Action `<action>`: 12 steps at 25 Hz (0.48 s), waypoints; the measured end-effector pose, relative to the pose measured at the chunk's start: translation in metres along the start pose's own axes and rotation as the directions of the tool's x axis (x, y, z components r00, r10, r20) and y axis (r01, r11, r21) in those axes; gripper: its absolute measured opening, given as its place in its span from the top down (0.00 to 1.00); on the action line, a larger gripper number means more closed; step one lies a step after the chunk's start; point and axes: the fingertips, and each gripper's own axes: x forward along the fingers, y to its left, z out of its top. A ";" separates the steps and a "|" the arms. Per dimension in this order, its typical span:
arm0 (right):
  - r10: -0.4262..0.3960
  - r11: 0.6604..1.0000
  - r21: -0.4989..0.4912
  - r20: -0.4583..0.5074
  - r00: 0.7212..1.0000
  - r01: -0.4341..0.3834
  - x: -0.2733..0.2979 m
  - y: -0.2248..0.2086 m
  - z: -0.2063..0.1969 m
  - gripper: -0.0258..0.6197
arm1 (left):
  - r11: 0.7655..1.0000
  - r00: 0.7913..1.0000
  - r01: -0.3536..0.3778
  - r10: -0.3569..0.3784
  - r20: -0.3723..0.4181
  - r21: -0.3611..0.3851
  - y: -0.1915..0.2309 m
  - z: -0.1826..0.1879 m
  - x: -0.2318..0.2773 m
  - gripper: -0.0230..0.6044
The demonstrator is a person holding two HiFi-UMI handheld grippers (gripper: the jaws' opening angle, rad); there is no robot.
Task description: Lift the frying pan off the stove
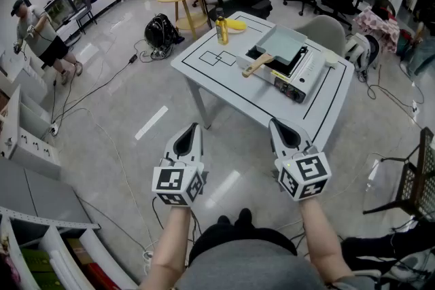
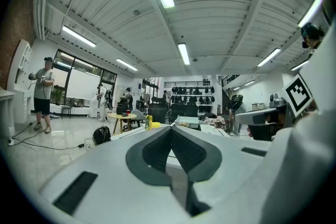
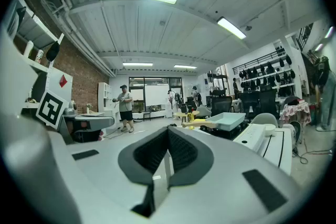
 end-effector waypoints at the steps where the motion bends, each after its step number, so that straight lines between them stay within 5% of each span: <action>1: -0.002 1.000 0.004 0.002 1.000 0.002 0.001 0.000 0.001 0.96 | 1.000 1.000 0.000 0.000 0.002 0.000 0.001 0.001 0.001 0.95; 12: -0.006 0.995 0.104 0.010 1.000 0.004 0.001 -0.009 -0.006 0.96 | 0.999 0.999 0.031 -0.032 -0.007 -0.017 -0.006 -0.001 0.006 0.95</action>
